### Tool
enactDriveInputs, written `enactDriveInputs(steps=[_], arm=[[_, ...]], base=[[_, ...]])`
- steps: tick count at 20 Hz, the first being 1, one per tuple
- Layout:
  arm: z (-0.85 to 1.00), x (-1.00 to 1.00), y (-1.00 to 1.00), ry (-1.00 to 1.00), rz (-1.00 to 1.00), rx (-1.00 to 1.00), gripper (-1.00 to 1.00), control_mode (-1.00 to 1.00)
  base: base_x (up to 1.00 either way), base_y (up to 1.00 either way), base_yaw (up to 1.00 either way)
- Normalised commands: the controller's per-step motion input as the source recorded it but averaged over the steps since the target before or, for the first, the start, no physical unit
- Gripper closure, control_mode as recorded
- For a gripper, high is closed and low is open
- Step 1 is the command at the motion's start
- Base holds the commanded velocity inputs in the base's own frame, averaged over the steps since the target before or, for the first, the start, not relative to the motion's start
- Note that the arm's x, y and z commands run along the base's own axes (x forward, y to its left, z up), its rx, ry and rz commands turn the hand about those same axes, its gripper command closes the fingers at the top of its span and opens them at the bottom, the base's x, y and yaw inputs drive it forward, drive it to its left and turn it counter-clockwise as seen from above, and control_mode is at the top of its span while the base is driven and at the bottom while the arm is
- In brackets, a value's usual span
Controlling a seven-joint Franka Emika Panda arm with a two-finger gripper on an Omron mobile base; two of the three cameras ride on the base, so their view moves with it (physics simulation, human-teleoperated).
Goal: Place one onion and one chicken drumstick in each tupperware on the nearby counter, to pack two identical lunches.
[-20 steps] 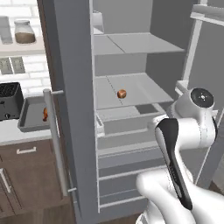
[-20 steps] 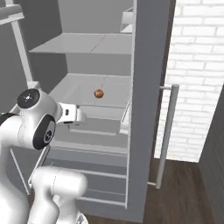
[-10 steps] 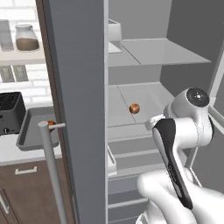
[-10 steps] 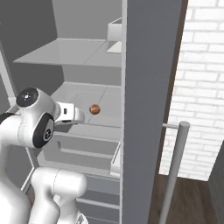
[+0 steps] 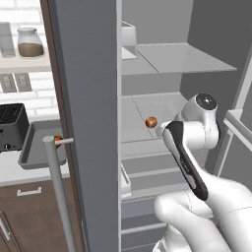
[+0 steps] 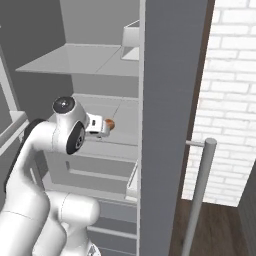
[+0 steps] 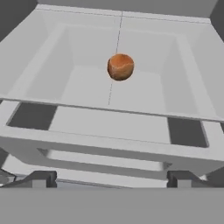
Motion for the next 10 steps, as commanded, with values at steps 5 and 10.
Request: enactDriveInputs(steps=[5, 10], arm=[[0.04, 0.41, -0.08, -0.05, -0.1, 0.0, -1.0, -1.0], [-0.01, 0.62, 0.0, -0.04, -0.06, 0.0, -1.0, -1.0]], base=[[0.0, 0.0, 0.0], [0.0, 0.0, 0.0]])
